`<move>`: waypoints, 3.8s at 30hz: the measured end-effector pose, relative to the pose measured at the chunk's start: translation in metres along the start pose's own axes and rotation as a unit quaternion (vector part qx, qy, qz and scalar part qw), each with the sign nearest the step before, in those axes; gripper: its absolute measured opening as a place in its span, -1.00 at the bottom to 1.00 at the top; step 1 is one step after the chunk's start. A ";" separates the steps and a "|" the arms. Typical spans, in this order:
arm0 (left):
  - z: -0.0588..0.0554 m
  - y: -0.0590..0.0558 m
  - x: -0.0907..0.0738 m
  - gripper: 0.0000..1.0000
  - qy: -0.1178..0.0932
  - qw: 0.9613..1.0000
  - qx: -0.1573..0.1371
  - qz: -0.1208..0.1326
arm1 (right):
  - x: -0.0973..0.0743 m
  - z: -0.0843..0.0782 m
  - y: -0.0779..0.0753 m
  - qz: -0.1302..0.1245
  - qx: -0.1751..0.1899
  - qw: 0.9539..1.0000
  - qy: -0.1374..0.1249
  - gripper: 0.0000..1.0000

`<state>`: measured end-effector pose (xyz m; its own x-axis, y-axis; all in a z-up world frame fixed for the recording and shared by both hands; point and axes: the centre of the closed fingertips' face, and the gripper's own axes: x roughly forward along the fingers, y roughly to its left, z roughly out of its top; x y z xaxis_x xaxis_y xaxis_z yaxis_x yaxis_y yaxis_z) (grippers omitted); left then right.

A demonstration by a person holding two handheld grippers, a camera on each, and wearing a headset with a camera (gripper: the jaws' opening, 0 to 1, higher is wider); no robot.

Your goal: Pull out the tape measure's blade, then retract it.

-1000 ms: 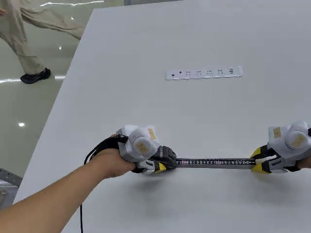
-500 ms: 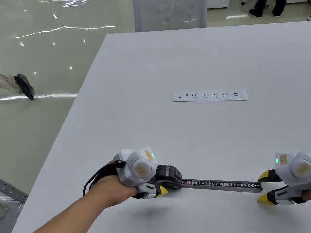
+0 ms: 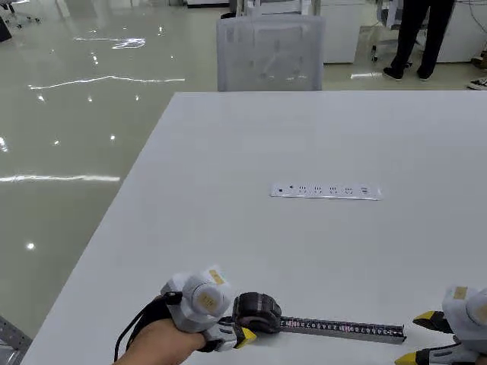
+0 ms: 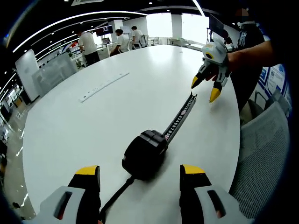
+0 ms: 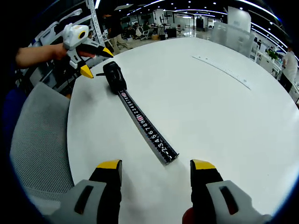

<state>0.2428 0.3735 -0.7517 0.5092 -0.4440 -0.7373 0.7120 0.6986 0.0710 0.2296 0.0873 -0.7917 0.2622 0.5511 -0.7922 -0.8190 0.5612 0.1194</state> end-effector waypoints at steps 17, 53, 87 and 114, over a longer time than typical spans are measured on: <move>0.007 -0.012 -0.036 0.65 -0.042 0.996 -0.078 0.027 | -0.032 0.004 0.036 -0.048 0.097 0.993 -0.042 0.61; -0.013 -0.050 -0.110 0.98 -0.066 0.986 -0.143 0.051 | -0.106 0.019 0.112 -0.090 0.164 0.975 -0.120 1.00; -0.030 -0.063 -0.188 1.00 -0.086 0.975 -0.179 0.099 | -0.171 0.026 0.157 -0.119 0.134 0.976 -0.120 1.00; -0.032 -0.041 -0.193 1.00 -0.082 0.973 -0.185 0.112 | -0.196 0.032 0.162 -0.136 0.142 0.973 -0.118 1.00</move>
<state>0.0995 0.4487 -0.6342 0.7235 -0.3202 -0.6116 0.3674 0.9286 -0.0514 0.0618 0.0898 -0.5977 0.5865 0.4656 -0.6628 -0.5375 0.8358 0.1115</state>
